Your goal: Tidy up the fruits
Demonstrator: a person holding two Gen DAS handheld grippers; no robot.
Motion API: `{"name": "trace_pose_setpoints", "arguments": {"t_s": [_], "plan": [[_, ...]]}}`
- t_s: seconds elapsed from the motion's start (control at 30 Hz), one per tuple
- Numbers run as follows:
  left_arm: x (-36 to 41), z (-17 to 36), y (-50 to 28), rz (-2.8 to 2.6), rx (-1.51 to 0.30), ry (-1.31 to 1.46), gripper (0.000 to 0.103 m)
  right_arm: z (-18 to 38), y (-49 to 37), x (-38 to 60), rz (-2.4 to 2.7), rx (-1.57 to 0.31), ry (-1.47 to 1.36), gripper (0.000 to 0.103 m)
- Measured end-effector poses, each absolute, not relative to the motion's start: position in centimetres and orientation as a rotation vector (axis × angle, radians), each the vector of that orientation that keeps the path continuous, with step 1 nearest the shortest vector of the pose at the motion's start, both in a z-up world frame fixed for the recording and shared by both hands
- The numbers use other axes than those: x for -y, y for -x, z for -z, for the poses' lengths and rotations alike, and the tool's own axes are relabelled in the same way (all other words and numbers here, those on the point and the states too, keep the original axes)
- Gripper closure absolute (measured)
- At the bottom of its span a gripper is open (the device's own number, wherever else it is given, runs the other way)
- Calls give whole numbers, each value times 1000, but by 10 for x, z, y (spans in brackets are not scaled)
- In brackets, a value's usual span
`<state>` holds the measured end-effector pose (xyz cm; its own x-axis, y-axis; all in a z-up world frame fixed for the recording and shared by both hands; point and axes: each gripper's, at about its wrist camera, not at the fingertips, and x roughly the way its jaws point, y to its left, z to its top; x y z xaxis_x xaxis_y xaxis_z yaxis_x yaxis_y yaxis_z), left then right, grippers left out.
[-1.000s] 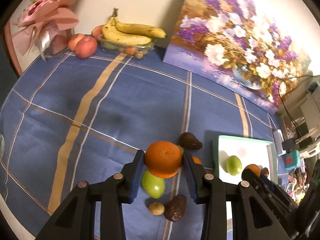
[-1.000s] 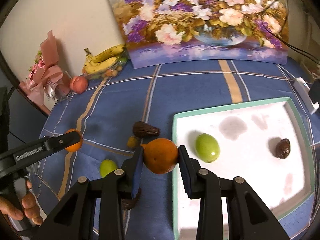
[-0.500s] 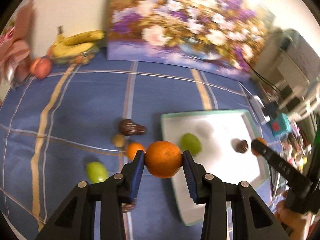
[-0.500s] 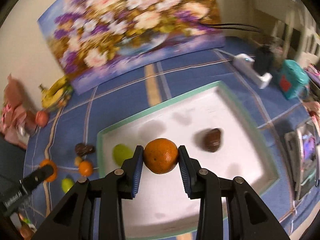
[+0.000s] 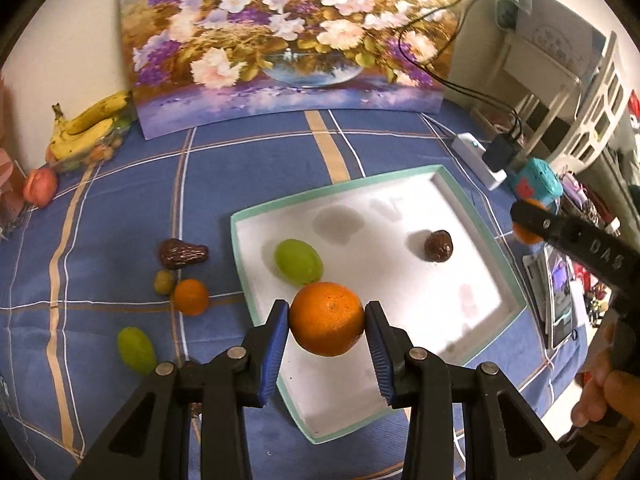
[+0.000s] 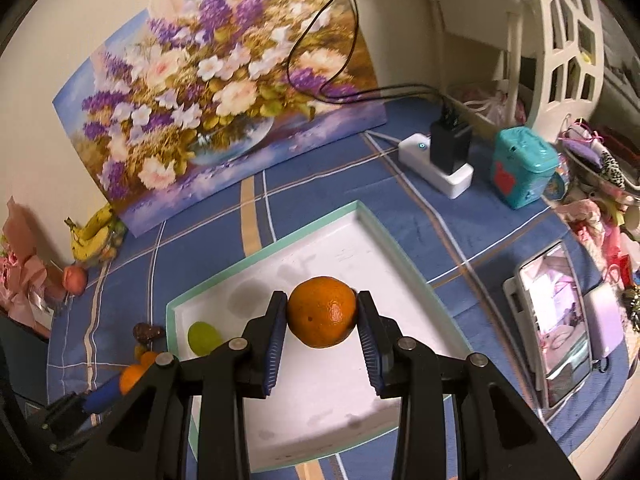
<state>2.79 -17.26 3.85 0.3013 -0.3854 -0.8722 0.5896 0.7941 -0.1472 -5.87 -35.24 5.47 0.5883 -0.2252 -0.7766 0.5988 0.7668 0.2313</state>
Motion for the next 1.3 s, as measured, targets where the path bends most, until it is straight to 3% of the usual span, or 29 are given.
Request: {"name": "trace_pose_setpoints", "arguments": {"t_s": [0.37,0.8,1.3], "plan": [[186,-6,-27,634,-1156,-282,62,-43,57,356,501,-845,-514,67],[191,51,-34,600,-1308,-307,62,32,30,350,477,-1080,-536,66],[194,55,-38,599,-1334,-291,60,55,27,343,458,-1155,-523,66]]}}
